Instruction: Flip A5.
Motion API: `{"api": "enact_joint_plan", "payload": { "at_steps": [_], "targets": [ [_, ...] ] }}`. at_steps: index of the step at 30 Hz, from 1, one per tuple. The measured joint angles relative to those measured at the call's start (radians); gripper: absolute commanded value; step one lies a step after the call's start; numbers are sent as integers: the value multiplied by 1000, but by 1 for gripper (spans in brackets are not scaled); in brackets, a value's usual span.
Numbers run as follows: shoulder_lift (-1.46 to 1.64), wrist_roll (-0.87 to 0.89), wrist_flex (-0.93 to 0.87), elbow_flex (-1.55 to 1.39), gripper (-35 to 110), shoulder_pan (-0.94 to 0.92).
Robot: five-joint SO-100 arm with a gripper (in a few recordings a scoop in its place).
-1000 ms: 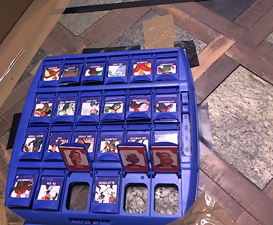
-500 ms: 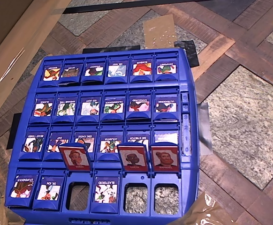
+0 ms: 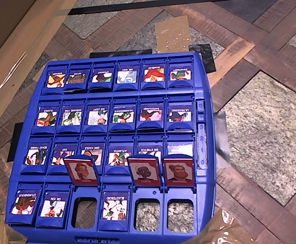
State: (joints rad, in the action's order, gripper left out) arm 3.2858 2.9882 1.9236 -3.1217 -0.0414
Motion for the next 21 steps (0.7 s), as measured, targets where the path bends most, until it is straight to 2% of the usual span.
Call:
{"api": "enact_joint_plan", "payload": {
  "at_steps": [10, 15, 21],
  "targets": [
    [2, 0, -15, -6, 0, 0],
    [2, 0, -117, 15, 0, 0],
    [-58, -8, -322, 84, 0, -26]
  ]
}}
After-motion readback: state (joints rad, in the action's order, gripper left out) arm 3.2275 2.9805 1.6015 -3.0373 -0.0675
